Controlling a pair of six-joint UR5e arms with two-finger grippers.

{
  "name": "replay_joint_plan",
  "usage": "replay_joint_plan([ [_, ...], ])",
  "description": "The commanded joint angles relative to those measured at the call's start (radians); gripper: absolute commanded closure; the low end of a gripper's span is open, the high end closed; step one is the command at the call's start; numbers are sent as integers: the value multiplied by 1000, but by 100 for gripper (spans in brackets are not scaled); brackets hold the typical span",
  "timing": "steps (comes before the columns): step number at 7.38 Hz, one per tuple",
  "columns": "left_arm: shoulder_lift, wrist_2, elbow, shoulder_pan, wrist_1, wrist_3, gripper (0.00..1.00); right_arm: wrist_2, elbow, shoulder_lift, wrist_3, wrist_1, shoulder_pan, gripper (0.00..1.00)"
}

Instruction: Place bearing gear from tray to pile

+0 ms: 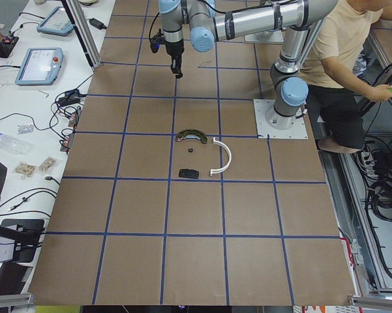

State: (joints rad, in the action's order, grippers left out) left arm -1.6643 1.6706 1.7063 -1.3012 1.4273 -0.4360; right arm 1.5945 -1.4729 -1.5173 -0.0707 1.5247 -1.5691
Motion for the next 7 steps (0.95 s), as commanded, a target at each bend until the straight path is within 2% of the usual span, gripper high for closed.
replay_joint_plan([
  [1, -17, -5, 129, 265, -159, -374, 100, -5, -7, -4, 2, -3, -2, 0],
  [2, -38, -38, 242, 372, -333, -514, 100, -5, -9, -4, 2, -3, -2, 0],
  [3, -31, -87, 362, 419, -469, -541, 100, -5, -9, -4, 0, -3, -2, 0],
  [4, -32, -91, 422, 421, -554, -541, 100, -8, -9, -3, 3, 3, -2, 0],
  [7, -38, -94, 431, 427, -587, -552, 100, -1, -9, 0, 12, 11, -2, 0],
])
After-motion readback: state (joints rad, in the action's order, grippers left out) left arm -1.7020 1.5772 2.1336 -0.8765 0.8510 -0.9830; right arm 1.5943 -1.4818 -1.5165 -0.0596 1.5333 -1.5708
